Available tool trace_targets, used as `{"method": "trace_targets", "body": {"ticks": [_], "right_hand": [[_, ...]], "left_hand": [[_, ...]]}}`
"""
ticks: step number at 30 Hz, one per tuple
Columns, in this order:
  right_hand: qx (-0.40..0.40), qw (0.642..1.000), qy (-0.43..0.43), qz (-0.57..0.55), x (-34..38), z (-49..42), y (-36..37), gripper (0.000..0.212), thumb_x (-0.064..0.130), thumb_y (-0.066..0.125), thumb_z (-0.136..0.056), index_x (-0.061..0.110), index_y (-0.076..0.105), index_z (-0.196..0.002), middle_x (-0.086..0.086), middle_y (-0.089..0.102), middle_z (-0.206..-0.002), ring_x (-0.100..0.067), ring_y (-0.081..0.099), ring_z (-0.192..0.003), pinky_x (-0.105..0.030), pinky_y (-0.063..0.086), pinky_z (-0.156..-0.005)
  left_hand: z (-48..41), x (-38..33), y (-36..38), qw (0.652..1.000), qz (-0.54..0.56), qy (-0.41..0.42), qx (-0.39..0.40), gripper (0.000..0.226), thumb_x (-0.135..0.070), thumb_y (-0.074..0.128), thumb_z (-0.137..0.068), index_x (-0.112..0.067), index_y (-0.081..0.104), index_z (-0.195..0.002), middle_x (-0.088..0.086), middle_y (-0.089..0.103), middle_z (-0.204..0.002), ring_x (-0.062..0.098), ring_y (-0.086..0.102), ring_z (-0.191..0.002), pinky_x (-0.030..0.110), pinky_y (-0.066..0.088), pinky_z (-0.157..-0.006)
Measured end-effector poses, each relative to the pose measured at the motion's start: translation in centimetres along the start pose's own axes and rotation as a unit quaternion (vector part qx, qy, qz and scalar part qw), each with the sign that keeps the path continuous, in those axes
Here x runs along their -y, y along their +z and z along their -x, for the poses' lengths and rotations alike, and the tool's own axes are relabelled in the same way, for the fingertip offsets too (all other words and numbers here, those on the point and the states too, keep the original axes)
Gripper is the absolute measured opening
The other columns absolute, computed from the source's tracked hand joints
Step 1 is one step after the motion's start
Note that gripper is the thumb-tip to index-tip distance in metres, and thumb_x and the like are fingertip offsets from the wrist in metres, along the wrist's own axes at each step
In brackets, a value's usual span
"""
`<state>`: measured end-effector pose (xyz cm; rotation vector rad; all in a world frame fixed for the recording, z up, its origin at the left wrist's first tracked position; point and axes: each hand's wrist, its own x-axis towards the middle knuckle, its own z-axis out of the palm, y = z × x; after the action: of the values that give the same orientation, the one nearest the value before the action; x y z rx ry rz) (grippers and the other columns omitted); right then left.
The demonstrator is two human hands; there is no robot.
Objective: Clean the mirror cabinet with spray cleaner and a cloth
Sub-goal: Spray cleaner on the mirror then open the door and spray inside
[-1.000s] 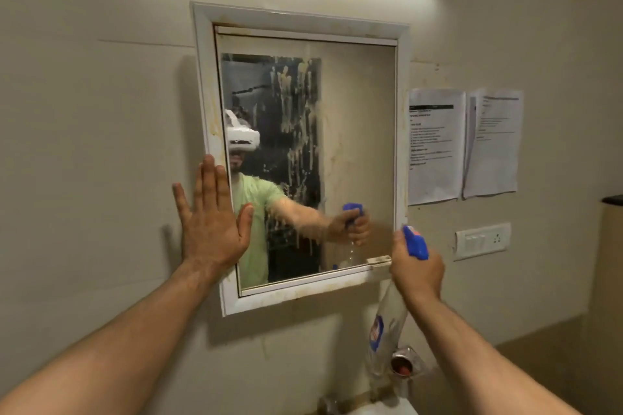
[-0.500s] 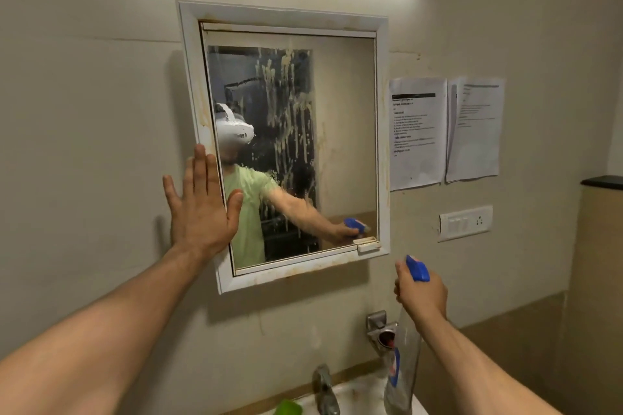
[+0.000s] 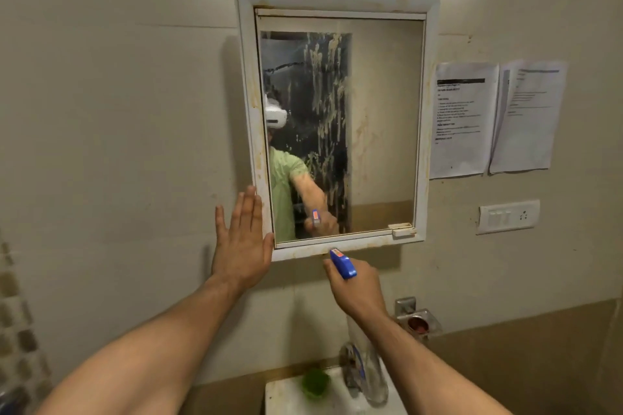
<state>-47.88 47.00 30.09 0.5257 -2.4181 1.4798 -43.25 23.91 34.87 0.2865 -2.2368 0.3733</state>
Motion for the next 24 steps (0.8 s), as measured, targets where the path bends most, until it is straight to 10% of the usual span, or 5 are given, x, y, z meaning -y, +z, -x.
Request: {"method": "trace_targets", "body": {"ticks": [6, 14, 24], "right_hand": [[0.017, 0.995, -0.092, 0.018, 7.2, 1.1, 3.3, 0.042, 0.049, 0.062, -0.095, 0.023, 0.052, -0.064, 0.005, 0.059, -0.063, -0.018, 0.056, -0.062, -0.035, 0.044, -0.058], [-0.055, 0.982, -0.138, -0.120, 13.7, -0.5, 0.7, 0.038, 0.047, 0.063, -0.096, 0.021, 0.057, -0.069, 0.004, 0.056, -0.060, -0.009, 0.049, -0.055, -0.021, 0.041, -0.053], [-0.113, 0.977, 0.010, -0.182, 4.7, -0.7, -5.2, 0.025, 0.040, 0.068, -0.096, 0.024, 0.064, -0.078, -0.002, 0.069, -0.074, -0.024, 0.069, -0.075, -0.045, 0.061, -0.071]], "left_hand": [[0.4, 1.1, -1.6, 1.000, -0.005, -0.005, 0.018, 0.077, -0.042, 0.030, -0.097, -0.003, 0.017, -0.162, 0.015, 0.005, -0.172, 0.029, 0.011, -0.160, 0.064, 0.011, -0.125], [-1.7, 1.5, -4.3, 1.000, 0.003, -0.007, 0.019, 0.077, -0.044, 0.037, -0.103, -0.007, 0.009, -0.164, 0.012, -0.004, -0.173, 0.027, -0.001, -0.161, 0.058, 0.000, -0.127], [-3.5, -8.6, -6.7, 0.977, 0.109, 0.180, 0.039, 0.066, -0.028, 0.049, -0.095, -0.007, 0.037, -0.156, 0.016, 0.026, -0.166, 0.032, 0.019, -0.156, 0.044, 0.011, -0.130]]}}
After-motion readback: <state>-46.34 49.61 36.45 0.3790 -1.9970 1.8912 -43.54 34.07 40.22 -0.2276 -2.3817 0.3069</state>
